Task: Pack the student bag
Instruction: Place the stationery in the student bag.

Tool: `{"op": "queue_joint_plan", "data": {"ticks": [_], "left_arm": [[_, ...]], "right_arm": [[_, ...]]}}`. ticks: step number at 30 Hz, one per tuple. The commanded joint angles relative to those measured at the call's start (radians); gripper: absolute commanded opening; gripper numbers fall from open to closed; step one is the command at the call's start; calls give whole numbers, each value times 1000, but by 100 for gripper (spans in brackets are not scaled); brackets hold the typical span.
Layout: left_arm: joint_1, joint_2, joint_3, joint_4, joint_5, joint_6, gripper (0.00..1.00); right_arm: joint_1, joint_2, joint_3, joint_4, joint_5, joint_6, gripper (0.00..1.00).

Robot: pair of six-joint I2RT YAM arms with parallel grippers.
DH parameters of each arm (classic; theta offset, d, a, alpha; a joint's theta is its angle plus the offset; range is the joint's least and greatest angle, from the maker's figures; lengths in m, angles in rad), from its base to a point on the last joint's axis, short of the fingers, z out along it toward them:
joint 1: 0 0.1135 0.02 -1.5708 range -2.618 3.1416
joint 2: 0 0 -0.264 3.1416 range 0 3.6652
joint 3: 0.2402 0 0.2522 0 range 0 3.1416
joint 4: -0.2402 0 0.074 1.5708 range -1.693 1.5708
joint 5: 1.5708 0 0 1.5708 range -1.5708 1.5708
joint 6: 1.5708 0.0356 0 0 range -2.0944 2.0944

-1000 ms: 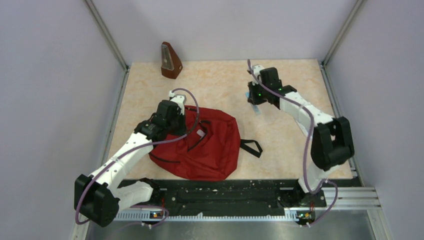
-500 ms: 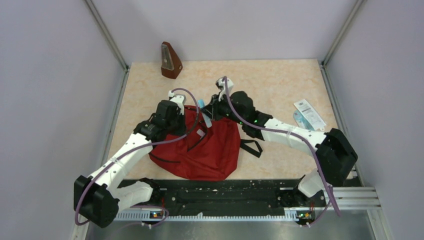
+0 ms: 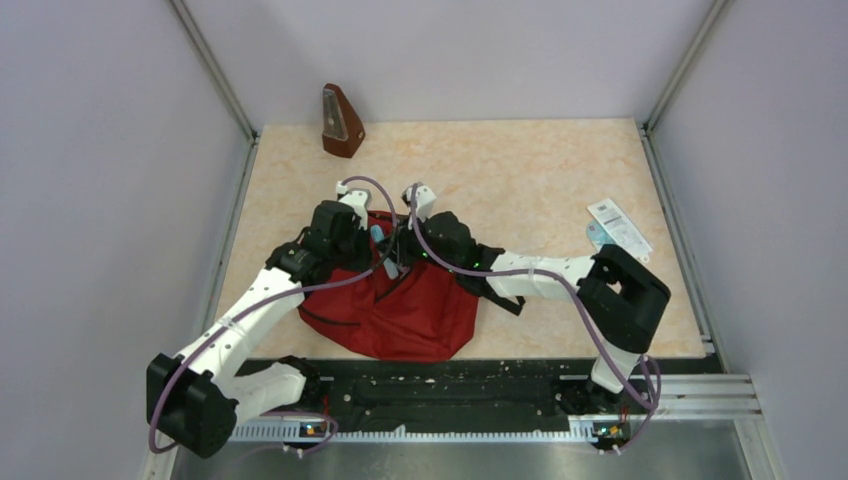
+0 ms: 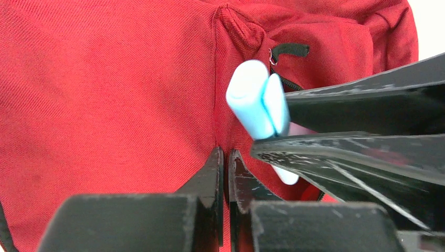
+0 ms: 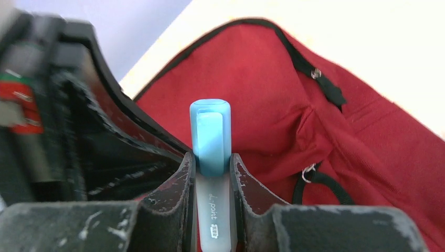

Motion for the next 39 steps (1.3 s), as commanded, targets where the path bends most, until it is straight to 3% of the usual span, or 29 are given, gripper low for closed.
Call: {"op": "queue_joint_plan", "data": {"ticks": [1,11,21,24,29,31,35,39], "left_arm": [[1,-39,26,51,6,9,0],[1,-46,26,53,7,9,0],[1,-47,25,53,28,9,0],[1,-43,24,53,23,9,0],[1,-38,24,51,21,10,0],[1,-35,24,51,21,11,0],[1,-33,25,51,21,11,0],[1,-34,26,51,21,12,0]], "right_arm": [[26,25,-14,53,-14,-28,0],[40,8,-37,-212,-136,-126,0],[40,94,216,-760,-171,-335,0],[41,85,231,-775,-158,-330,0],[40,46,225,-697,-170,-283,31],[38,27,217,-657,-164,-260,38],[36,-7,188,-561,-143,-225,50],[29,-20,178,-484,-129,-210,55]]}}
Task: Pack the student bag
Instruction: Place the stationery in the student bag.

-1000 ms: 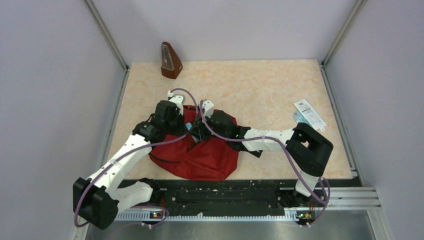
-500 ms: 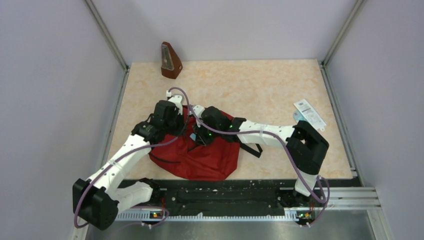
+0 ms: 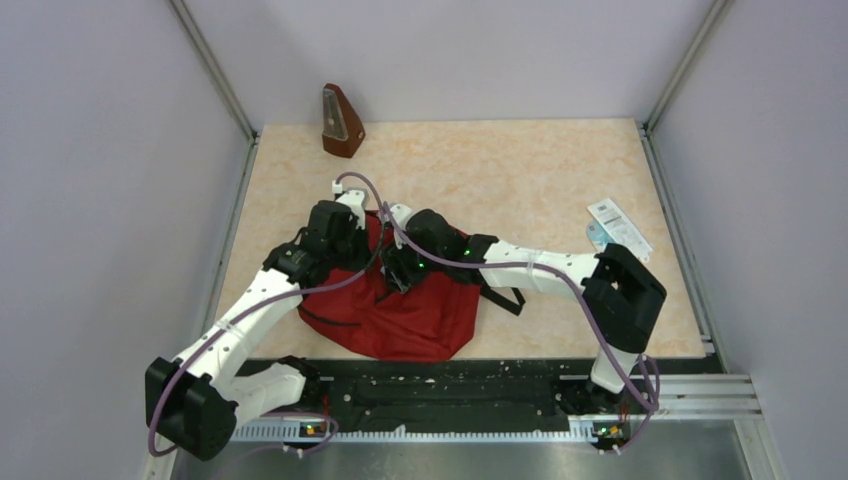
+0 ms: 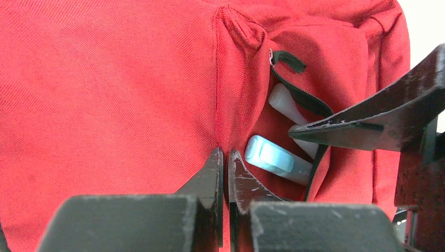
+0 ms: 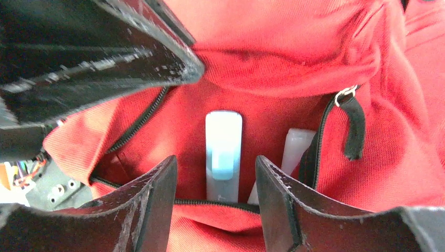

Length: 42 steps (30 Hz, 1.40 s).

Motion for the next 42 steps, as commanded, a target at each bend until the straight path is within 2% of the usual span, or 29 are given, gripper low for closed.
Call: {"op": "queue_joint_plan", "data": {"ticks": [1,7,11,21,25,32,36,38,42], "left_arm": [[-5,-21,27,58,3,24,0],[-4,-21,24,58,3,24,0],[-4,-22,26,58,3,24,0],[-4,-24,27,58,3,24,0],[-4,-25,26,58,3,24,0],[-4,-22,26,58,3,24,0],[-3,-20,26,58,3,24,0],[-4,-19,27,58,3,24,0],[-4,-23,27,58,3,24,0]], "right_arm": [[2,-59,-3,130,21,10,55],[4,10,42,189,38,-9,52],[2,38,55,185,25,-14,40],[2,43,14,143,-9,-32,20],[2,-2,-45,113,1,-33,16],[3,-86,-88,83,-4,-29,16],[3,-105,-55,68,-4,-22,26],[3,-113,-21,34,53,-21,33],[2,-132,55,-81,234,-62,58]]}}
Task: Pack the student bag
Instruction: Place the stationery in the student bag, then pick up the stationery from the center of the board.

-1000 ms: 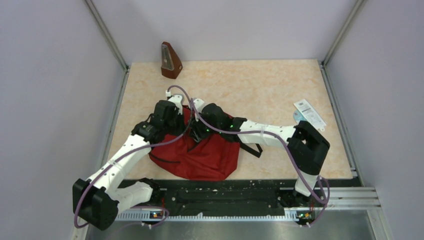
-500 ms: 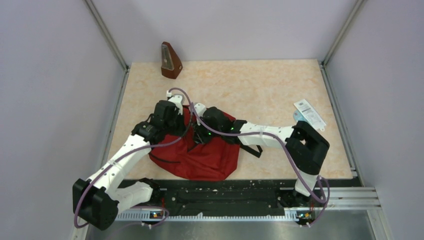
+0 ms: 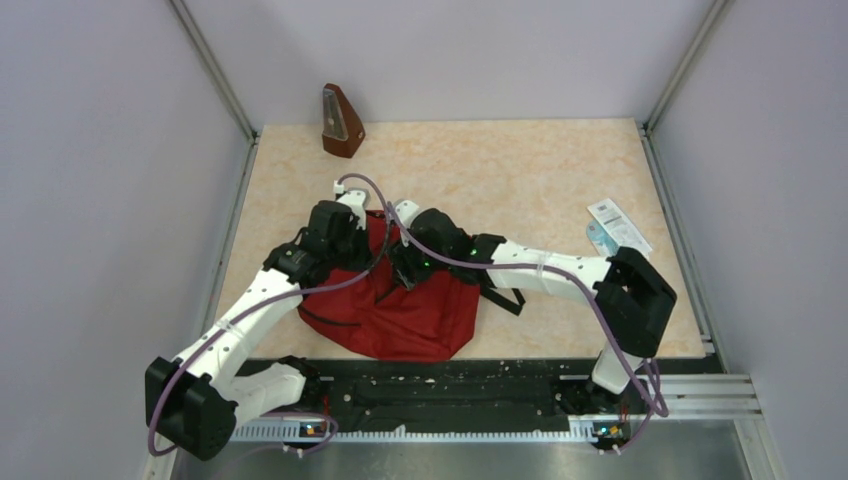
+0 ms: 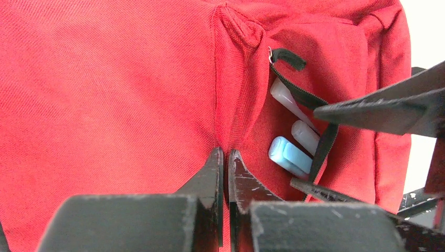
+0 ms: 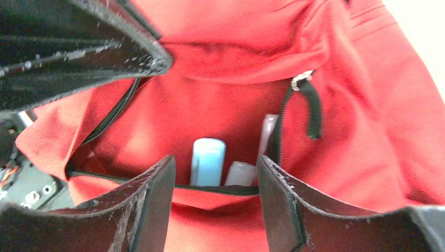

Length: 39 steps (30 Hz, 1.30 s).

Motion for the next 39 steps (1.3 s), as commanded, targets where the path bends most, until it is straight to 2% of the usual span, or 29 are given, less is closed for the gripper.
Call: {"op": "queue_joint_plan", "data": {"ticks": [1,3,5,9,15,18,23,29,39], "left_arm": [[0,-25,26,57,2,13,0],[-1,-27,27,57,3,13,0],[0,-28,27,57,2,13,0],[-1,-21,24,59,3,11,0],[-1,-20,25,55,2,12,0],[-1,-34,24,53,2,13,0],[-1,-44,23,56,2,13,0],[-1,-46,26,53,9,13,0],[-2,-60,23,54,34,7,0]], "right_arm": [[1,-85,115,-116,213,-67,63],[-15,-115,118,-151,297,-89,71],[-57,-148,109,-191,365,-94,75],[-233,-215,65,-274,426,-72,80],[-555,-327,-61,-333,417,-11,87],[-712,-367,-153,-279,392,2,90],[-960,-354,-244,-208,381,54,91],[-1067,-269,-268,-185,453,50,92],[-1168,-158,-263,-177,375,47,91]]}}
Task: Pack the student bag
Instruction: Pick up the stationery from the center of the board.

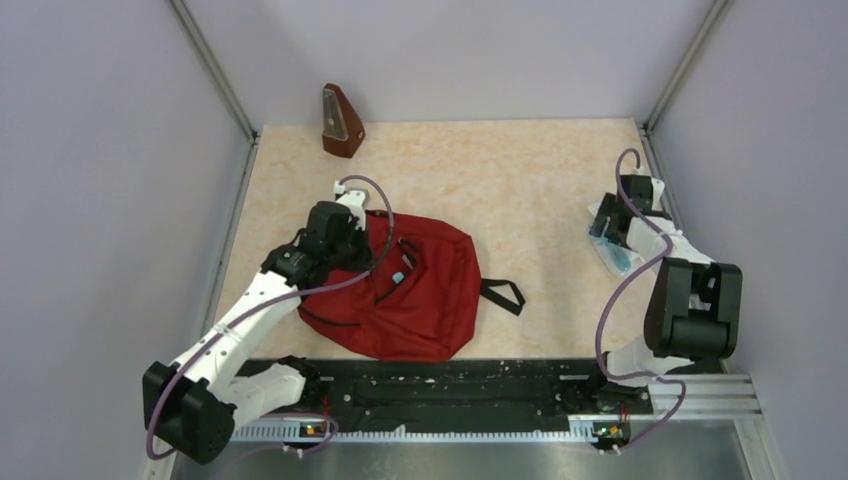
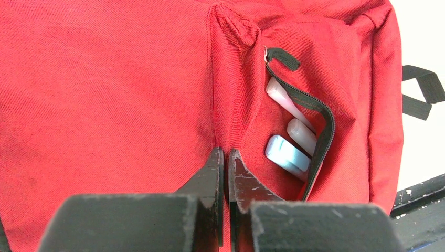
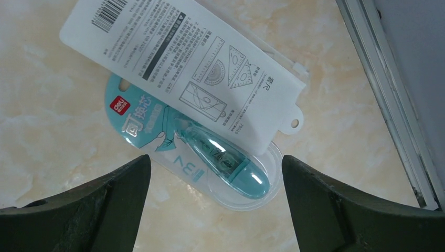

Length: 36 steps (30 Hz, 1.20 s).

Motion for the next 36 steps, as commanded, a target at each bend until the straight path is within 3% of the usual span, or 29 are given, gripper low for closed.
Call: {"op": "queue_joint_plan", "data": {"ticks": [1,12,18,24,33,36], "left_arm": [[-1,-44,23,56,28,5,0],[-2,-67,17,62,41,0,0],[-3,-65,17,62,43,-2,0],[-2,-58,16,63,42,-3,0],[-2,-51,15,63,24,-2,0],[-2,-45,15,63,19,0,0]], "right_arm": [[-27,47,16,27,-43,5,91],[-30,110,27,-24,-226,-11,60],[-14,86,-3,-27,-295,-6,54],[53,131,11,-46,-184,-8,49],[145,123,25,-83,-198,8,3],[211,58,8,-101,-234,29,0]]}}
